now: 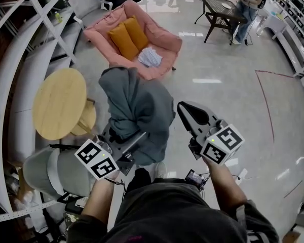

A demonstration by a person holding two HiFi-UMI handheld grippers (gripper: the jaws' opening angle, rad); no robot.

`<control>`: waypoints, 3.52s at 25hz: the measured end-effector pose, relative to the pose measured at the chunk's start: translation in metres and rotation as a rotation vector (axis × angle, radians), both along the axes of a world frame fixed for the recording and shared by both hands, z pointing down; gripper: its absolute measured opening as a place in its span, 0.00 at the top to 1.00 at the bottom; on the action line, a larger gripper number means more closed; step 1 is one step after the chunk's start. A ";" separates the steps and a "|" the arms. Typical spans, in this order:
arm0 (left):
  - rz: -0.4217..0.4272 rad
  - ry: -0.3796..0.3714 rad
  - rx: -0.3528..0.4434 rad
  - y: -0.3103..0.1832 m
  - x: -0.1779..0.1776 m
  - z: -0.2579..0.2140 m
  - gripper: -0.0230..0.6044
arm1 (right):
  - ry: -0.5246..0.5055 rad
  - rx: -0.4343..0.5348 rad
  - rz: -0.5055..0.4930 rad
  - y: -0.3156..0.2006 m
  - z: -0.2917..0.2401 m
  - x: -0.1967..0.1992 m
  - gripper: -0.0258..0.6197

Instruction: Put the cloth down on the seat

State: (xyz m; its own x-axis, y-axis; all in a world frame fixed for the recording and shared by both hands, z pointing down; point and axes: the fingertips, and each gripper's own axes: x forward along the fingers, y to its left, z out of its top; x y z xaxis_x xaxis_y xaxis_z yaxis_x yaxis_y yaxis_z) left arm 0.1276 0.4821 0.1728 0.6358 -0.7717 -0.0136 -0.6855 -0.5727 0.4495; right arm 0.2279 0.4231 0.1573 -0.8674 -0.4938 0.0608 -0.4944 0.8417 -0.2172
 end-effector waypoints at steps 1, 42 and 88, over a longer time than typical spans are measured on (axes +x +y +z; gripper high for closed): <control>0.002 0.000 0.001 0.000 0.002 0.000 0.42 | 0.001 0.000 0.000 0.000 0.000 0.002 0.93; 0.044 0.054 -0.066 -0.247 -0.148 0.037 0.42 | 0.043 -0.070 0.057 -0.239 0.037 -0.137 0.93; -0.225 0.285 -0.372 -0.598 -0.179 0.190 0.42 | 0.120 -0.264 -0.062 -0.560 0.153 -0.153 0.93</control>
